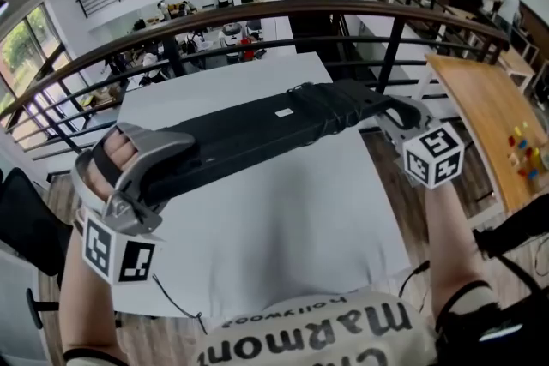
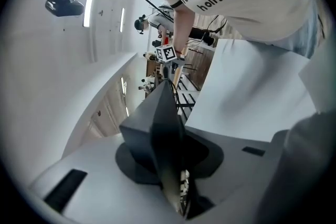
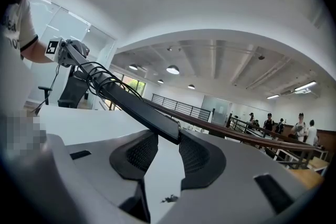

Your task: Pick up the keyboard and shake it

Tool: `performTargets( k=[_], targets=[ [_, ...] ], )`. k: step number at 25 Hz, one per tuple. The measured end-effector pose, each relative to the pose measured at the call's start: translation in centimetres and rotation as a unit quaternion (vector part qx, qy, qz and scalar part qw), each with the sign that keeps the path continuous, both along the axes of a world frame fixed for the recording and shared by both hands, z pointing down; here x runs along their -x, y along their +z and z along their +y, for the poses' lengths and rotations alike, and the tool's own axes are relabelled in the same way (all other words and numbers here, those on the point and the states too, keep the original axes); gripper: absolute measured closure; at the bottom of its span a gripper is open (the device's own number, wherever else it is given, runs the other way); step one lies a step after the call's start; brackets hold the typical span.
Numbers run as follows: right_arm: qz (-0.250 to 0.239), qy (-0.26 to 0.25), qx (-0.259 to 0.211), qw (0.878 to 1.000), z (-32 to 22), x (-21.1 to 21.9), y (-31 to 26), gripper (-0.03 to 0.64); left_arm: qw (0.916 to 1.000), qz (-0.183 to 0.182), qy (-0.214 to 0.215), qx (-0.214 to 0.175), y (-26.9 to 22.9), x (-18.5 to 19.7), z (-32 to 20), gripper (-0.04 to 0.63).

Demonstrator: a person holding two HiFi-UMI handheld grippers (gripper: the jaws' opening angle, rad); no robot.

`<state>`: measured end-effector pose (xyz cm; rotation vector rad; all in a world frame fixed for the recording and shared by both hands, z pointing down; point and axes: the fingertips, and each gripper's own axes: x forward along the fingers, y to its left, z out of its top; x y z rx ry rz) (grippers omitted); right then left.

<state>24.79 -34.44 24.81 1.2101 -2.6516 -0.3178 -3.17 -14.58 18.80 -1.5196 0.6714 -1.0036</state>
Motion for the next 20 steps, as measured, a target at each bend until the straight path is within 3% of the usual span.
performTargets(
  k=[8, 15, 20],
  targets=[
    [0.025, -0.012, -0.009, 1.0, 0.2, 0.9, -1.1, 0.471, 0.9954, 0.085, -0.01, 0.043, -0.2, 0.8, 0.0, 0.529],
    [0.058, -0.033, -0.041, 0.997, 0.5, 1.4, -4.4, 0.46, 0.9715, 0.208, 0.002, 0.114, -1.7, 0.6, 1.6, 0.529],
    [0.072, -0.047, -0.042, 0.995, 0.9, 1.6, -4.7, 0.462, 0.9722, 0.209, 0.003, 0.106, -2.3, 0.7, 1.9, 0.527]
  ],
)
